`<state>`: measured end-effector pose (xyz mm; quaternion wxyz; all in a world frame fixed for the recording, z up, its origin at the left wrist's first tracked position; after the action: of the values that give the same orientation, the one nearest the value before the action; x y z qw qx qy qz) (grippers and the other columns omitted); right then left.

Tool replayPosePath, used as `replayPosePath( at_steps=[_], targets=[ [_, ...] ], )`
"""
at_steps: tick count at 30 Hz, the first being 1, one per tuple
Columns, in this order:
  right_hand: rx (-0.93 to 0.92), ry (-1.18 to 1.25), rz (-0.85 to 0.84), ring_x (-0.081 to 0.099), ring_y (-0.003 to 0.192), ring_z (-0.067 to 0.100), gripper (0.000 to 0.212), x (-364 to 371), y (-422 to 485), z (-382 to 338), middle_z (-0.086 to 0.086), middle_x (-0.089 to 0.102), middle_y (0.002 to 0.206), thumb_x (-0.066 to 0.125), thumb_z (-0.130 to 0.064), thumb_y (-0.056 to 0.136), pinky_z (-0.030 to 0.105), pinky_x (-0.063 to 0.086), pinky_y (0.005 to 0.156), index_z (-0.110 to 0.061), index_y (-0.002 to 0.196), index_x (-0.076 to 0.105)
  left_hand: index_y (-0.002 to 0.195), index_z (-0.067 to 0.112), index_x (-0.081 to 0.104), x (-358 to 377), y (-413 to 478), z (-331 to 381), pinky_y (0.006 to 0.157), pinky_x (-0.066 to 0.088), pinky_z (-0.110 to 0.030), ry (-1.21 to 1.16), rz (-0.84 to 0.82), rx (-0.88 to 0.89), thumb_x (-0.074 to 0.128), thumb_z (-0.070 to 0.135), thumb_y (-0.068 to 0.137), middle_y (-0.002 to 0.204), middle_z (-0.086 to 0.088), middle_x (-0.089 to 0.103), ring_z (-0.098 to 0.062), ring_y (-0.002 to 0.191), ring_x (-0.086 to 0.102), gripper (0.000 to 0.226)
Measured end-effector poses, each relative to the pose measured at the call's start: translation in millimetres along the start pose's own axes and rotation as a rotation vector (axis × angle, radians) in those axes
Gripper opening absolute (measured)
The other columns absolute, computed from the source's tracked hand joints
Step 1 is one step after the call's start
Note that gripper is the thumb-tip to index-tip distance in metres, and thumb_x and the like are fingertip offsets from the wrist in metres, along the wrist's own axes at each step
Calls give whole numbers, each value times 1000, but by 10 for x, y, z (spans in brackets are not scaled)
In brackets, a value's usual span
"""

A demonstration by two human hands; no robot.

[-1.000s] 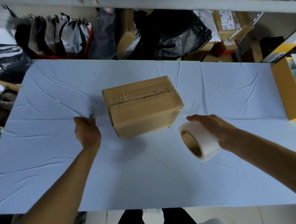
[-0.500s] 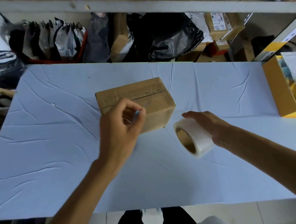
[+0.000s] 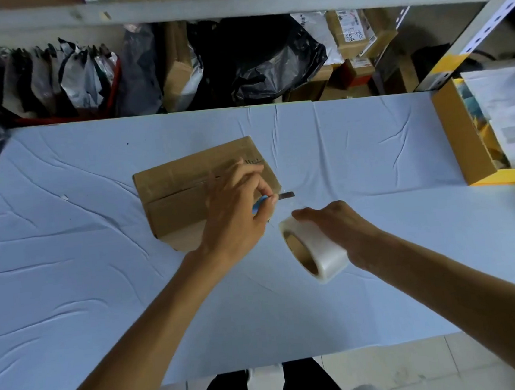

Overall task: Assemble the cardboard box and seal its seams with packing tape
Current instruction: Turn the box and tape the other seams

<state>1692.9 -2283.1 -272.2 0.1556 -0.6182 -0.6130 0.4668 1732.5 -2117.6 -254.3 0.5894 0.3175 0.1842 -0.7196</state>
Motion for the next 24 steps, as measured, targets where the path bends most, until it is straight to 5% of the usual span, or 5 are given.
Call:
replayPosePath(
  at_steps=[15,18,24],
  targets=[
    [-86,57,51,42,65,22,36,-9,96,-4,9,46,79,69,-34,81,29,31,61,-4,89,52,74,20,53,16,59,15,108,24,-62,105,-138,17,67,21,86,139,6,48,-19,145,23,18],
    [-151,123,32,54,73,15,39,-10,99,-25,0,59,88,67,-30,84,26,39,62,-19,118,51,74,21,52,17,64,4,109,24,-61,88,-162,9,65,22,88,141,7,46,-16,145,21,19],
    [-222,121,-39,54,66,9,24,-8,87,-125,-5,62,79,65,-19,87,20,38,58,-26,109,67,78,24,51,19,101,-34,110,25,-61,55,-185,7,62,25,91,138,11,45,-13,146,18,17]
  ],
)
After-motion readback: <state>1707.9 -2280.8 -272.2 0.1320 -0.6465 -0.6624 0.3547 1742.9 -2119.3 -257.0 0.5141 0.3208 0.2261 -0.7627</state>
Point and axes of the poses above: each hand's wrist, its own y-axis towards the middle knuckle, its own x-axis out of the palm, z = x × y, the point moved 7 cm from there along y, towards the middle knuckle
